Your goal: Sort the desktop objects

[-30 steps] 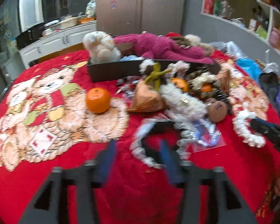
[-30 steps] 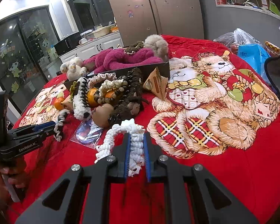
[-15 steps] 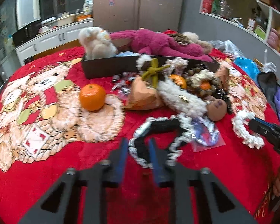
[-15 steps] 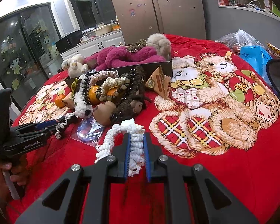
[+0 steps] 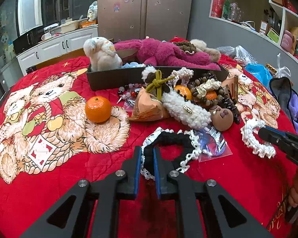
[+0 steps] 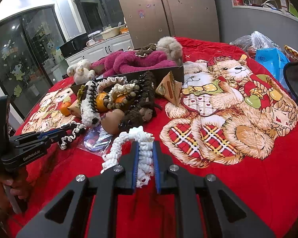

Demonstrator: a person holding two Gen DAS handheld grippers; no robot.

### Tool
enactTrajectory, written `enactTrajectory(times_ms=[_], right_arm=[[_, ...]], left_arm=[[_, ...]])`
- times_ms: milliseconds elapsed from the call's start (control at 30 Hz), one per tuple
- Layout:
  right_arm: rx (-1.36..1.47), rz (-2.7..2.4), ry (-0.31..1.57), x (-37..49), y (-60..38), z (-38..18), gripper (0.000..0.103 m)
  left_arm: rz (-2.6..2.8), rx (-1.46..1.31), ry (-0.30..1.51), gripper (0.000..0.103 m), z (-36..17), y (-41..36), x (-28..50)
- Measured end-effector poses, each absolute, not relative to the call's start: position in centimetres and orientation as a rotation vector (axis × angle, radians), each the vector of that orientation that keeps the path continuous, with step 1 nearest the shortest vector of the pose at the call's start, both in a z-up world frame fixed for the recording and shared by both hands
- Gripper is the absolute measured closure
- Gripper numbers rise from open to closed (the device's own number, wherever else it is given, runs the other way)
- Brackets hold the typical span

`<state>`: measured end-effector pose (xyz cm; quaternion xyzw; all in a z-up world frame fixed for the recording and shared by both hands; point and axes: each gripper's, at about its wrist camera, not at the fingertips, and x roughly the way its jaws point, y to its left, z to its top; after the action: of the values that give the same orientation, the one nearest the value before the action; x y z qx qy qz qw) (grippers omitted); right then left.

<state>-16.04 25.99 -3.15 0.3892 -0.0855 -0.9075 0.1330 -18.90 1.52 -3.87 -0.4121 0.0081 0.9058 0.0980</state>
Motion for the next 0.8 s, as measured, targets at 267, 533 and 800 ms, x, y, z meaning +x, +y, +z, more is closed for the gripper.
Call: enactTrajectory(times_ms=[267, 533, 800], right_arm=[[1.084, -2.630, -0.284, -15.5, 25.9, -2.2, 0.089], [1.050, -2.586, -0.325, -15.0, 24.9, -1.3, 0.089], [0.950, -2.596, -0.256, -13.2, 23.1, 0.6, 0.089]], left_arm=[[2.702, -1.194, -0.015, 0.091, -2.6, 0.8, -18.4], [2.722, -1.096, -0.022, 0.091, 0.1, 1.0, -16.7], [2.743, -1.035, -0.022, 0.091, 2.0, 1.7, -14.7]])
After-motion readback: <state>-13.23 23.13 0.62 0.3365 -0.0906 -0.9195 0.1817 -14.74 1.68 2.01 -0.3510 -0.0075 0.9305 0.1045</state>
